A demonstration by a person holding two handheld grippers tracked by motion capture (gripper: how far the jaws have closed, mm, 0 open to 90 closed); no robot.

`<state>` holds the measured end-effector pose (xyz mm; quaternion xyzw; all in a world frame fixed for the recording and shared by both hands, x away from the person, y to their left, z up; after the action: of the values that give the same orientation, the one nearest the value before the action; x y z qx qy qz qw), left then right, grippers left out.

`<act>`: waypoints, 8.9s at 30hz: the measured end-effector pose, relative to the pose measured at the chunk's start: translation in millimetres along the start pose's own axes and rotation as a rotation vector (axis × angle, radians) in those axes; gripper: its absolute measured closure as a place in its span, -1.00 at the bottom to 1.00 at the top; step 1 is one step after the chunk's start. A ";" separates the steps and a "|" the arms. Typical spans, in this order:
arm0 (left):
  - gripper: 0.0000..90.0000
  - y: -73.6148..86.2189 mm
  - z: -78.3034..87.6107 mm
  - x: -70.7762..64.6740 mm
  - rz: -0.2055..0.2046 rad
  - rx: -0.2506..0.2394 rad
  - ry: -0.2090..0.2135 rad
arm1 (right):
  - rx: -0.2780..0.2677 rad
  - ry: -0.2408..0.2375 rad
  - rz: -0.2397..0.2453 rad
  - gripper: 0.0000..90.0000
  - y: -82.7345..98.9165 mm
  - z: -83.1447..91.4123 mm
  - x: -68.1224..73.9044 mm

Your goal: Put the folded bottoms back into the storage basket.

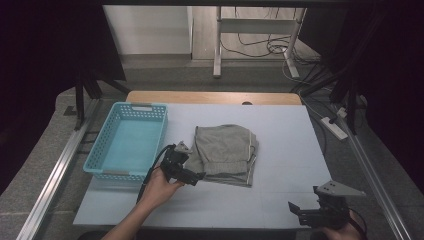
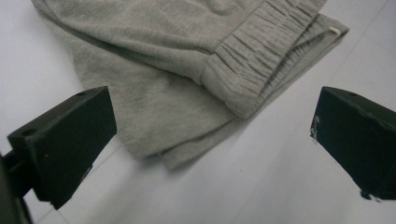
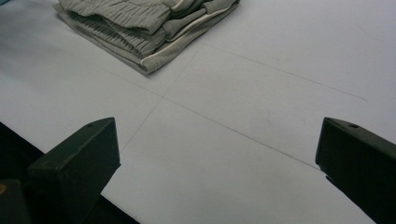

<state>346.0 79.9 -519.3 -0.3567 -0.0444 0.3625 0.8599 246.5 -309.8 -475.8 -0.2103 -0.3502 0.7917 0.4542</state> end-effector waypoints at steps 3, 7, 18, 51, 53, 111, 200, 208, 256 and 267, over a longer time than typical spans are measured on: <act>-1.00 -4.6 -6.4 4.4 0.001 0.018 -0.009 | 0.005 0.000 -0.001 -1.00 0.0 -0.3 0.1; -1.00 -8.9 -16.0 11.8 0.022 0.035 -0.024 | 0.008 0.000 0.002 -1.00 0.1 -0.5 0.2; -1.00 -9.8 -45.5 31.4 0.130 0.080 0.047 | 0.013 -0.014 0.005 -1.00 0.2 -1.1 0.1; 0.54 -16.7 -55.9 0.2 0.075 0.182 0.109 | 0.002 -0.030 0.067 -1.00 -3.1 -1.8 9.2; 0.56 -15.7 -55.8 0.6 0.073 0.171 0.112 | -0.019 -0.064 0.056 -1.00 -6.8 -2.3 11.4; 0.46 -13.3 -56.4 -8.2 0.014 0.154 0.037 | 0.080 -0.055 0.066 -1.00 -123.9 -145.9 5.7; 0.64 -32.3 -7.7 -14.2 0.040 0.008 0.036 | 0.075 -0.165 0.126 0.63 -174.5 -186.8 8.3; 0.64 -33.4 4.1 -14.8 0.043 -0.009 0.043 | 0.046 -0.180 0.141 0.63 -180.2 -181.5 12.8; 0.63 -11.3 120.8 39.7 0.141 -0.092 -0.049 | -0.070 -0.326 0.189 0.62 -264.1 -190.9 99.6; 0.63 -0.9 143.7 59.1 0.180 -0.116 -0.070 | -0.074 -0.355 0.188 0.62 -282.6 -202.6 122.4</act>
<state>341.8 201.7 -422.9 -0.3956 -0.0632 0.4475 0.7995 478.9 -33.4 -401.9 -0.1157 -0.4327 0.8418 0.3014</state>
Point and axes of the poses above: each handheld gripper's, and its own axes: z roughly backward along the jaws, y roughly out of its underside, x roughly to its left, the point moved 4 cm from there along -z, roughly forward along the jaws, and after that the axes turned 3 degrees about y, right-handed, at the moved point
